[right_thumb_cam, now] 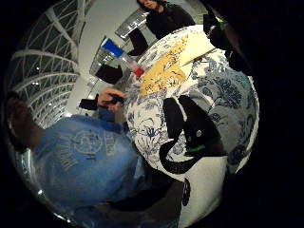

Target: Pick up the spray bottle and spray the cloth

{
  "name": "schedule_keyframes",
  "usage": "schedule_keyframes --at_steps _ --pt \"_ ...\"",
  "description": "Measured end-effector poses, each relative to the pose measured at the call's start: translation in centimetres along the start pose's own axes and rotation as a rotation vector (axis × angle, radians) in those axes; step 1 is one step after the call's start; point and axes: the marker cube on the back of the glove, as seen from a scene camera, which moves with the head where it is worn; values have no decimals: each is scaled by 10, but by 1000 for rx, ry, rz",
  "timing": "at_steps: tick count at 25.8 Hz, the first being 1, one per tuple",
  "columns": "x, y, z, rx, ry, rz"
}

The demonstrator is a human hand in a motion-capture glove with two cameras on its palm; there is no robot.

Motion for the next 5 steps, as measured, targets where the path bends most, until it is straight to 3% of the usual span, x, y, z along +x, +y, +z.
schedule_keyframes --at_steps 5 --pt "4 -2 -5 16 17 -9"
